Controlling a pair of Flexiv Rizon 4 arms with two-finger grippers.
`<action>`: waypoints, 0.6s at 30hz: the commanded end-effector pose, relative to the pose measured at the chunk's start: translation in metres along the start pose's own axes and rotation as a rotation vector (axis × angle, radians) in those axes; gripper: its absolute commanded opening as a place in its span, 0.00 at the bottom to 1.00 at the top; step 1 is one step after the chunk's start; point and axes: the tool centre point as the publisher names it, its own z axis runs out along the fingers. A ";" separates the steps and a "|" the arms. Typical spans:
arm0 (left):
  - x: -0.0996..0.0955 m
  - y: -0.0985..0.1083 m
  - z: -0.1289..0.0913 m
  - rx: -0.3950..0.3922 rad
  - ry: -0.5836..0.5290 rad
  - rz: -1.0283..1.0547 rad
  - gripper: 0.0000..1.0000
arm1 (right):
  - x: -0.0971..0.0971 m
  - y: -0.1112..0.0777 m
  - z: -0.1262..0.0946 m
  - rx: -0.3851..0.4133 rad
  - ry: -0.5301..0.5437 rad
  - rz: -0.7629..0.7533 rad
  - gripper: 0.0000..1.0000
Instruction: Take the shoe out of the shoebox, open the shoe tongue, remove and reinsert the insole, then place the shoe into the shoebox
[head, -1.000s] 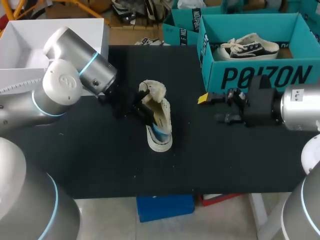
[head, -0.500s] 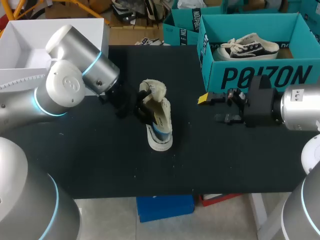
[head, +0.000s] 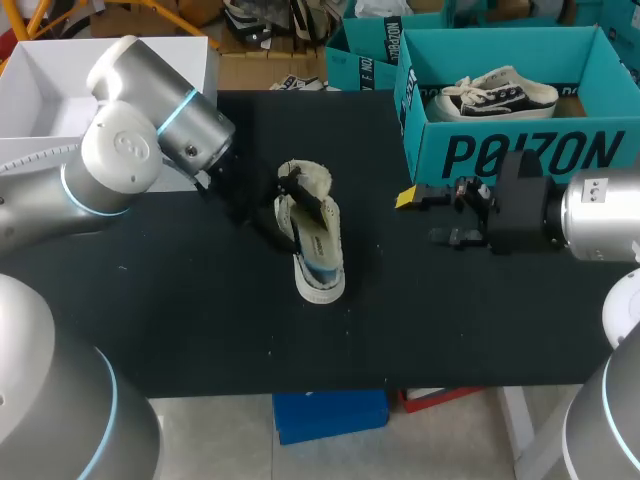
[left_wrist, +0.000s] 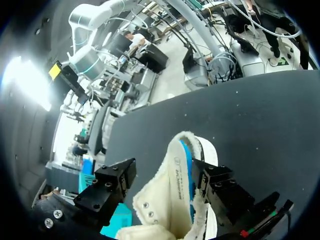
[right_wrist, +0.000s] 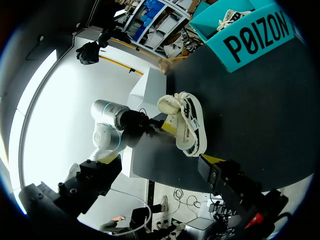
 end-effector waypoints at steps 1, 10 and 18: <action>-0.002 -0.010 -0.011 0.000 0.007 0.010 0.49 | 0.000 0.000 0.000 0.001 0.000 0.000 1.00; -0.004 -0.017 -0.011 0.025 0.145 0.055 0.00 | 0.000 0.000 0.000 0.001 0.000 0.000 1.00; 0.013 -0.016 -0.012 0.011 0.235 0.047 0.00 | 0.000 0.000 0.000 0.001 0.000 0.000 1.00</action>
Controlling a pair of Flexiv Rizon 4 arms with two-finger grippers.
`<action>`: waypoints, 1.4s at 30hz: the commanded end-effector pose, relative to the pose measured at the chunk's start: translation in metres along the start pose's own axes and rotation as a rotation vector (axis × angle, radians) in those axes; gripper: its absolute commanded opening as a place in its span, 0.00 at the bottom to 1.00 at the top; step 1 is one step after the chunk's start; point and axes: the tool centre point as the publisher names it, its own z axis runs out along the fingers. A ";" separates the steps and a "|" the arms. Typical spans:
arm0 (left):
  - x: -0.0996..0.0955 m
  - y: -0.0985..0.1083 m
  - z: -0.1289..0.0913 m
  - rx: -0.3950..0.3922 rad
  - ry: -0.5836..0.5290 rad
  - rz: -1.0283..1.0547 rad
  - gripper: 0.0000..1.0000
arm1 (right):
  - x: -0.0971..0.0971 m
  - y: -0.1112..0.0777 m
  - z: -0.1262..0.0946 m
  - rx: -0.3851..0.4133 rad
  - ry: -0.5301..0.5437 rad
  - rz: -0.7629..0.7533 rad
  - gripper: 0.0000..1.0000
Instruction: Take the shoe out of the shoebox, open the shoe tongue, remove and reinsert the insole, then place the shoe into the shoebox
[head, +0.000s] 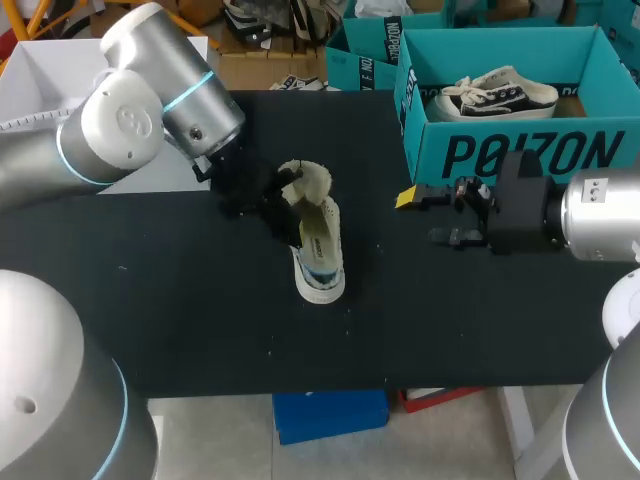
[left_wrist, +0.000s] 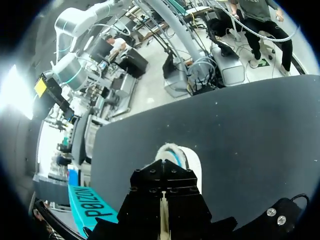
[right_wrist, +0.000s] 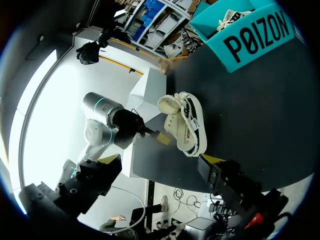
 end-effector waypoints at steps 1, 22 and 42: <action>0.003 0.002 -0.001 -0.016 0.045 -0.001 0.00 | 0.000 0.000 0.000 0.001 0.000 0.000 1.00; 0.007 0.014 0.023 -0.029 0.140 0.035 0.00 | 0.000 0.000 0.000 0.001 0.000 0.000 1.00; 0.013 0.019 0.050 -0.014 0.241 0.050 0.00 | 0.000 0.000 0.000 0.001 0.000 0.000 1.00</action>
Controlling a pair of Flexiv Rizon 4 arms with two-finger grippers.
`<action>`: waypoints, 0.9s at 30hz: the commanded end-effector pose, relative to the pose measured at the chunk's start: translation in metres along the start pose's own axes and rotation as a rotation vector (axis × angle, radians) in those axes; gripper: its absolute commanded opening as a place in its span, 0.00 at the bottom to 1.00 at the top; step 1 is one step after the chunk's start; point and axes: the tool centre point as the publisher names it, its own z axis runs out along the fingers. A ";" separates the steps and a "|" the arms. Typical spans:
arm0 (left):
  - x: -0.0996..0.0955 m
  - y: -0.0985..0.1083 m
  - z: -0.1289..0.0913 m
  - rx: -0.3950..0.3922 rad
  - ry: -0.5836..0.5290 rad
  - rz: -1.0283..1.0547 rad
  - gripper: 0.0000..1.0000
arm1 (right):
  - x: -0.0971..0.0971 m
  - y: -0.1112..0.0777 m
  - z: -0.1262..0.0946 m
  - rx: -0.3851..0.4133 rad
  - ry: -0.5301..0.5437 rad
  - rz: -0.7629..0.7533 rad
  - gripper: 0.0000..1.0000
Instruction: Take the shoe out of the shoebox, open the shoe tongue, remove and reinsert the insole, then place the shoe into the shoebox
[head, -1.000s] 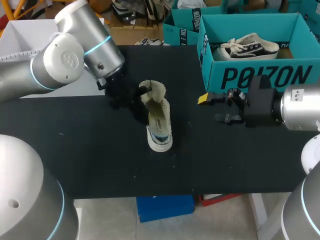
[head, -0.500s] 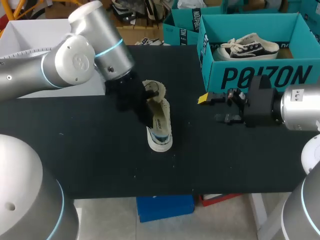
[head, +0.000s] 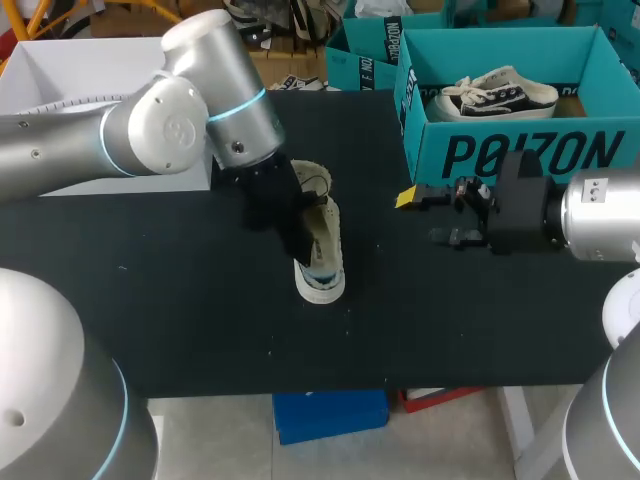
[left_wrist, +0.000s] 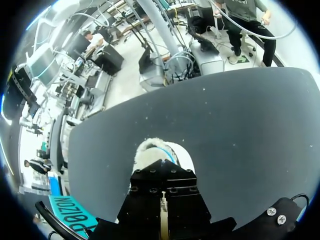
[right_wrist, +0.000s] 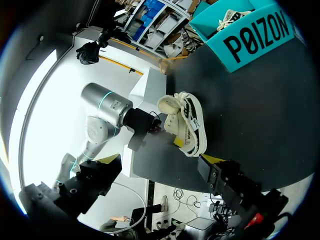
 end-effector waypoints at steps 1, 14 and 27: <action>-0.004 0.004 0.009 0.002 0.025 0.005 0.00 | 0.000 0.000 0.000 0.001 0.000 0.000 1.00; -0.013 0.009 0.016 -0.012 0.052 0.038 0.00 | 0.000 0.000 0.000 0.001 0.000 0.000 1.00; -0.018 -0.008 -0.026 -0.093 0.064 0.061 0.00 | 0.000 0.000 0.000 0.001 0.000 0.000 1.00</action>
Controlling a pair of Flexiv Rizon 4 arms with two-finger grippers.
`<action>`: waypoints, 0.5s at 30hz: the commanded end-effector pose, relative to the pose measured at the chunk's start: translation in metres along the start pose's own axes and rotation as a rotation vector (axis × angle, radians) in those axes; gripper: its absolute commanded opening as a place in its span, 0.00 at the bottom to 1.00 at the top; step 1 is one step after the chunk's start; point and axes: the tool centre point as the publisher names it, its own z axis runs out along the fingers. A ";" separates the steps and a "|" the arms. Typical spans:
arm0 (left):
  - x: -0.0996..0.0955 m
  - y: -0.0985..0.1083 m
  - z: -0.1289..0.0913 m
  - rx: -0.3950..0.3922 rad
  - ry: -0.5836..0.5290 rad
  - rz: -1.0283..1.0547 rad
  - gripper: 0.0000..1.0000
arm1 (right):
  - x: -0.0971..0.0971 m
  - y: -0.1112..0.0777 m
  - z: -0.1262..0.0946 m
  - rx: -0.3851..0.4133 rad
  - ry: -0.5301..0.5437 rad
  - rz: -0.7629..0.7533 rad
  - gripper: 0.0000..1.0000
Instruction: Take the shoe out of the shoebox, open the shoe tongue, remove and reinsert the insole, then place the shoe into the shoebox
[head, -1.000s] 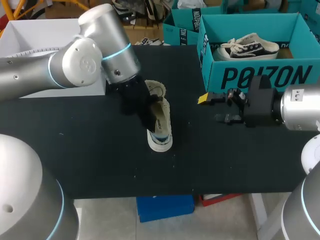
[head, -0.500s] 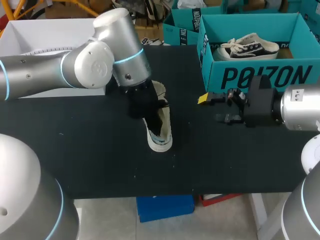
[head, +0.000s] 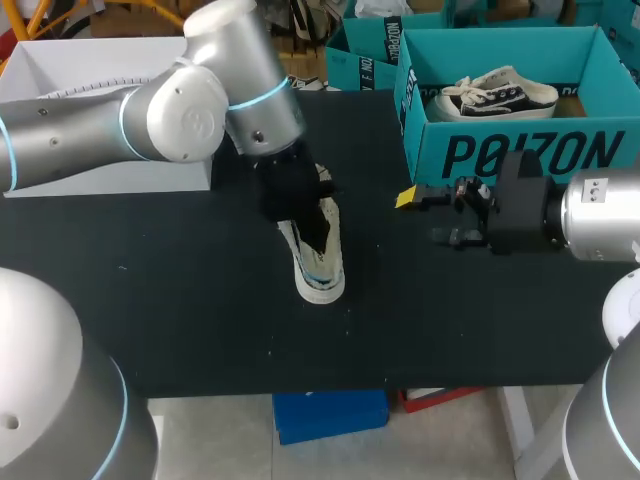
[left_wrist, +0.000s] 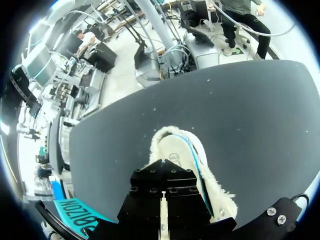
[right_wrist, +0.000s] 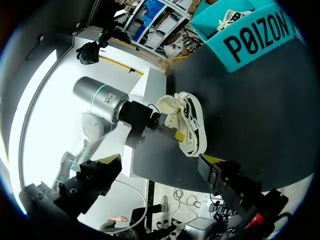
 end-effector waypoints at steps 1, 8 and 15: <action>0.009 -0.017 -0.014 -0.041 0.033 0.007 0.00 | 0.000 0.000 0.000 0.001 0.000 0.000 1.00; 0.016 -0.025 -0.017 -0.093 0.094 0.031 0.00 | 0.000 0.000 0.000 0.001 0.000 0.000 1.00; 0.022 -0.027 -0.008 -0.112 0.116 0.040 0.00 | 0.000 0.000 0.000 0.001 0.000 0.000 1.00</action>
